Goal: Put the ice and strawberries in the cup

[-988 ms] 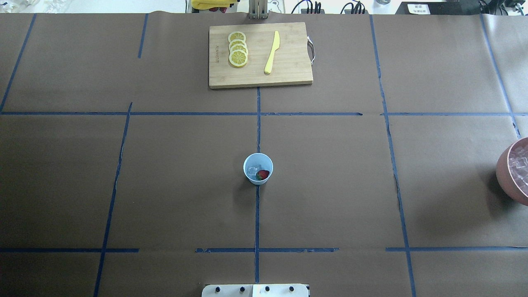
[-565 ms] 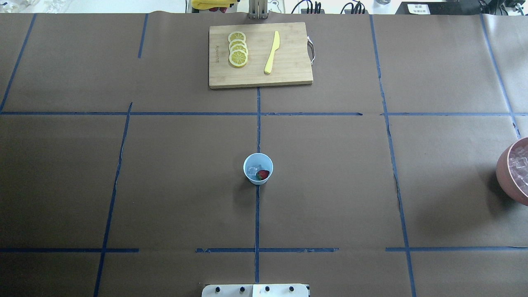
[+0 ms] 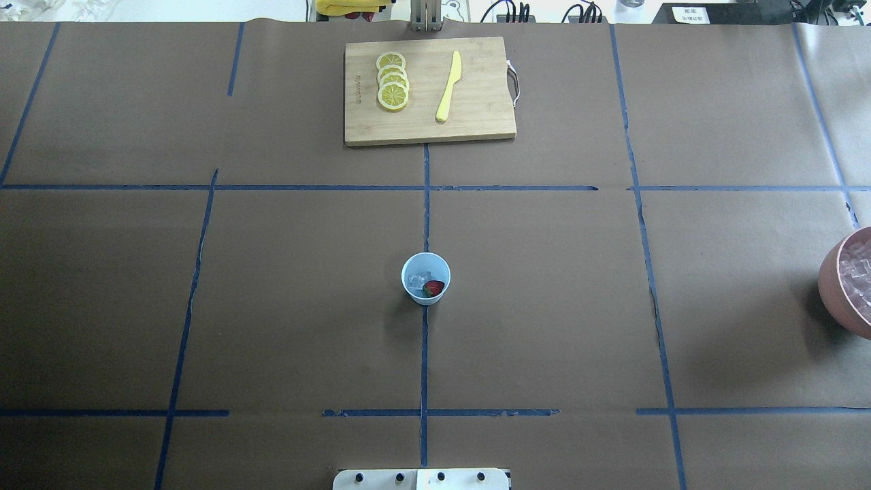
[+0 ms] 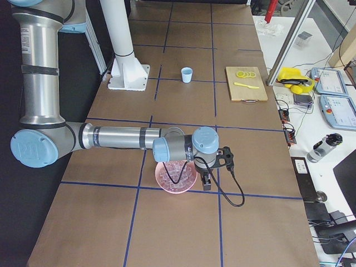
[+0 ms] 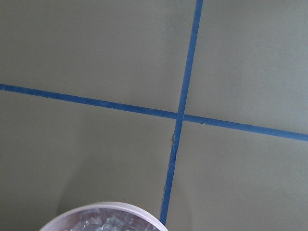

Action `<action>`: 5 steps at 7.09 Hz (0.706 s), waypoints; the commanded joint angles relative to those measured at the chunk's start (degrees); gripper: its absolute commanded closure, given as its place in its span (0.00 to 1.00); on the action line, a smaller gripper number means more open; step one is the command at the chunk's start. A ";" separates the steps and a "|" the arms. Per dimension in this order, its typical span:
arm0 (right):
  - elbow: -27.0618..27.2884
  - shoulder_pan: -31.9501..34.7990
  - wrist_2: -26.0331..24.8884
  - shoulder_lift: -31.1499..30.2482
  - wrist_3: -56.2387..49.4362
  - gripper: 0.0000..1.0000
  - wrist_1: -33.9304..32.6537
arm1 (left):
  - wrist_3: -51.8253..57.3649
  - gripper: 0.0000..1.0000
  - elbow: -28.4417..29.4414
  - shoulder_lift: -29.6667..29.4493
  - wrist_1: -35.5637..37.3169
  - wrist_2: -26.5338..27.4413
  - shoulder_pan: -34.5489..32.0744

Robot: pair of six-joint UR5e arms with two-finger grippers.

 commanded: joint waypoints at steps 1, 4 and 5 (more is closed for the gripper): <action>0.00 0.09 0.00 0.00 0.00 0.00 0.09 | -0.15 0.00 0.49 -0.17 0.04 0.08 -0.03; 0.00 0.09 0.00 0.00 0.00 0.00 0.00 | -0.07 0.00 1.02 -0.44 0.48 0.08 0.06; 0.00 0.09 0.00 0.00 0.00 0.00 0.00 | 0.02 0.00 1.10 -0.44 0.48 0.16 0.06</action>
